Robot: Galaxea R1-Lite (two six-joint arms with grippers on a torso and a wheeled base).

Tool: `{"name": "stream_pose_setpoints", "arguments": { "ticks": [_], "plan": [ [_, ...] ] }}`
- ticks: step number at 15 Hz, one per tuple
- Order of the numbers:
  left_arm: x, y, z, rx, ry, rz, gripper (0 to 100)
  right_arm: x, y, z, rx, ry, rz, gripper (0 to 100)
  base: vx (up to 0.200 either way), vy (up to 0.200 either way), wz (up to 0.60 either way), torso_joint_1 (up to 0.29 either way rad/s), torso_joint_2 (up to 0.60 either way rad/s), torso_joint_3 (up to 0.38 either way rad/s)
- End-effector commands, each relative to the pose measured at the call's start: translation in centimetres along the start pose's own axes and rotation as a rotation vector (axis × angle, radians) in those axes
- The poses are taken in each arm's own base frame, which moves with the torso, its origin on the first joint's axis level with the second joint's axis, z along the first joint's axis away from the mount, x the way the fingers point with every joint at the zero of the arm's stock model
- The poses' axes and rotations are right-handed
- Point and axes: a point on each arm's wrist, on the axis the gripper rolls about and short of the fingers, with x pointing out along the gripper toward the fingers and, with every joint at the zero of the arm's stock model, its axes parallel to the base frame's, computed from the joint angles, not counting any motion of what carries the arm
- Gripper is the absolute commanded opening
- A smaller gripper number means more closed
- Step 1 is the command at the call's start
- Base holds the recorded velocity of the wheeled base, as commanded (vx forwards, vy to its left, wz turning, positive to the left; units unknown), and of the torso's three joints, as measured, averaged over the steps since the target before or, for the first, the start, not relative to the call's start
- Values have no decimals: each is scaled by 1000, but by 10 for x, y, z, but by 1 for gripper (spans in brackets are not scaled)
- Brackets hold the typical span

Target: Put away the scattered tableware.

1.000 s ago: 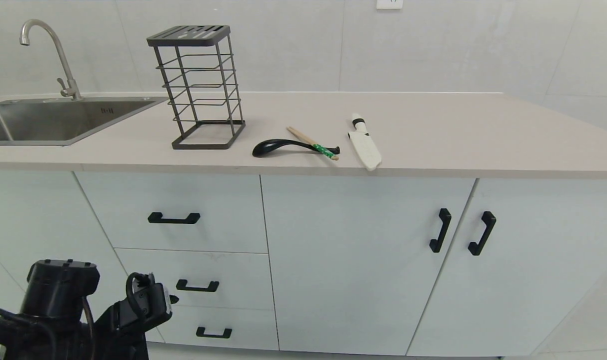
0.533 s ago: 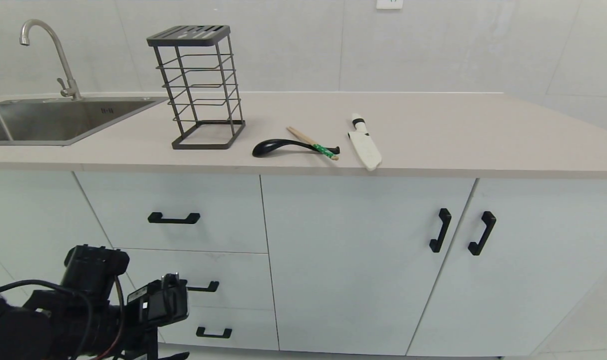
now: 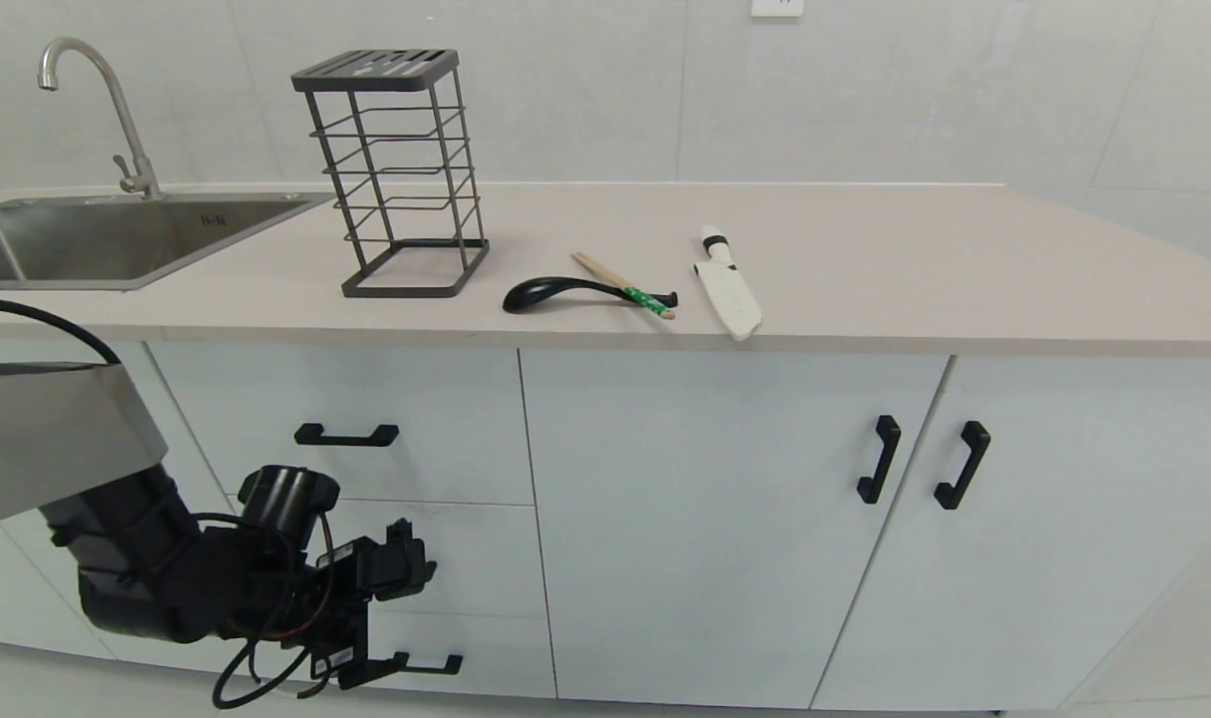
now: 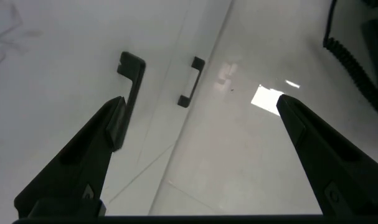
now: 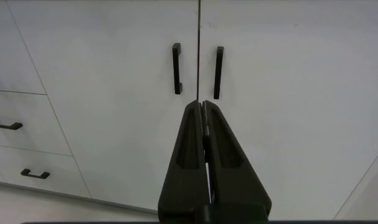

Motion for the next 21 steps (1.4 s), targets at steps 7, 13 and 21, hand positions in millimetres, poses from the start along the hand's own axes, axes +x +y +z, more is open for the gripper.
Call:
{"name": "stream_pose_setpoints", "arguments": {
  "ticks": [7,13,21],
  "plan": [
    [34,11,-14,6,30,-20,100,0,0,0,-3,1,0,0,0,0,0,0,0,0],
    [51,19,-24,-11,58,-9,100,0,0,0,-3,1,0,0,0,0,0,0,0,0],
    [58,11,-28,1,78,-59,100,0,0,0,-3,1,0,0,0,0,0,0,0,0]
  ]
}}
